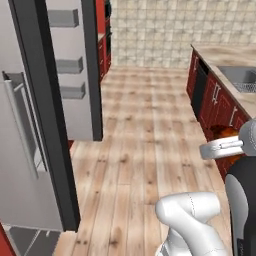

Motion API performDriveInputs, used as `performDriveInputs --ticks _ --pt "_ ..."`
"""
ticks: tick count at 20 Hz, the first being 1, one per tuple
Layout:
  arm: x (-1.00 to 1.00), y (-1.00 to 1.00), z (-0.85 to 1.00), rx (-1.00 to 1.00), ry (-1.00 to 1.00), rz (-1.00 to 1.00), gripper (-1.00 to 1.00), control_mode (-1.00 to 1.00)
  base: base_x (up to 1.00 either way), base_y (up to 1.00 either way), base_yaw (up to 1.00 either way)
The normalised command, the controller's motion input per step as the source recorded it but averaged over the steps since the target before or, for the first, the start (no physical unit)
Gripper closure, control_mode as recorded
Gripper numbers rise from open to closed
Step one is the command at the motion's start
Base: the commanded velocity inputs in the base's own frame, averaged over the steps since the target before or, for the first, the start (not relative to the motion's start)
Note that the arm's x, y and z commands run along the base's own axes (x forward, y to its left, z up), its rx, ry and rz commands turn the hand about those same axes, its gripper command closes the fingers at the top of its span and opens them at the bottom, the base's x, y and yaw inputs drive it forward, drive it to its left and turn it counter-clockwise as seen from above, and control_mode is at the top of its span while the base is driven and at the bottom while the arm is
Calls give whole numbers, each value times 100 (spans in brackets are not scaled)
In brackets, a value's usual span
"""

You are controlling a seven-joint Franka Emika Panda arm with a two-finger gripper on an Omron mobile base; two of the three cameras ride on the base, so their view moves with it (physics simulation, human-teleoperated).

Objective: Gather the bell pepper and cucumber from the fridge and place them on a tray on the dining counter. Then gather the chicken drumstick and steak from the fridge and place them on the other tray.

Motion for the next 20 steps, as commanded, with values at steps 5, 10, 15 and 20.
performDriveInputs --ticks 5,10,15,20 --pt "0 0 0 0 0 0 100 100 -62 -34 -31" --pt "0 0 0 0 0 0 100 100 -20 -82 -17" --pt "0 0 0 0 0 0 100 100 0 -100 -6" --pt "0 0 0 0 0 0 100 100 -5 -100 -4"
